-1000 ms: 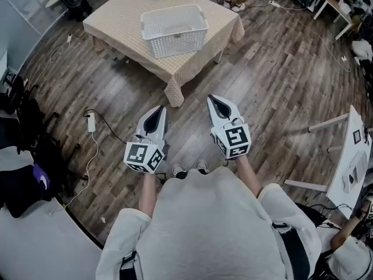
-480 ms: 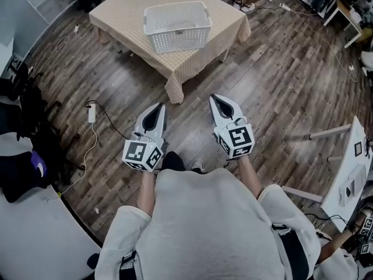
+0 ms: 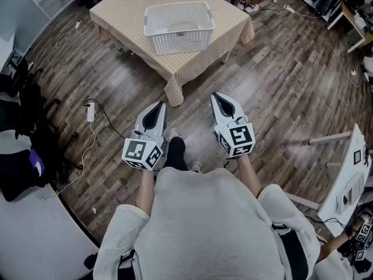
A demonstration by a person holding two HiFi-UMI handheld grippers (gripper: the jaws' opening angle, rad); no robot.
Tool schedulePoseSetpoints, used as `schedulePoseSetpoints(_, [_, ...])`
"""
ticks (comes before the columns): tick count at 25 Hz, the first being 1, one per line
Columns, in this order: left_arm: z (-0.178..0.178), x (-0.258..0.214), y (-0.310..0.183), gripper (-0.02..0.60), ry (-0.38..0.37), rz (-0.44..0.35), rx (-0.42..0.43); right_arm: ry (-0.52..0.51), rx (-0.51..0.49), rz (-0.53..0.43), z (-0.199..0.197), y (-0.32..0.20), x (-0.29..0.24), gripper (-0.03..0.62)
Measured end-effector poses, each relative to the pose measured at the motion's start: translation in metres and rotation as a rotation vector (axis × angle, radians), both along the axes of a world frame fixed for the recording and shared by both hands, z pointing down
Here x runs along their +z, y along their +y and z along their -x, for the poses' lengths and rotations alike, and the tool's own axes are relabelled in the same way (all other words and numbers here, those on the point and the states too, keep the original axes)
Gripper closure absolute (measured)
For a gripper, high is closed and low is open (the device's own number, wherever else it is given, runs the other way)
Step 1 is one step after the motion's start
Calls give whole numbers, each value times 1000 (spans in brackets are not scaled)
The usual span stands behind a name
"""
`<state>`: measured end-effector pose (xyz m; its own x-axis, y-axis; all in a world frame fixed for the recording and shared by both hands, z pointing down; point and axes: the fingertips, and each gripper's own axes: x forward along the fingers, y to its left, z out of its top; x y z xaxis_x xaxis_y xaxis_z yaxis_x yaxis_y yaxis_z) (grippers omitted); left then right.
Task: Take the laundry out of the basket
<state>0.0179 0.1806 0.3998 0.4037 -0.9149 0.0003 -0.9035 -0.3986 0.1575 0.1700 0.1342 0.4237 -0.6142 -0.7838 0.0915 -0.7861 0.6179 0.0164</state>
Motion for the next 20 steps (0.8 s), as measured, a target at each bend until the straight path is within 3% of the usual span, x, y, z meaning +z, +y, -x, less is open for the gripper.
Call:
schedulePoseSetpoints(11, [15,17,-82,571,21,22,47,17,25,31,20,-78,12,595])
schedulePoseSetpoints(20, [67,17,-197,571,57,41,67,43,38,57,75,-186,13,595])
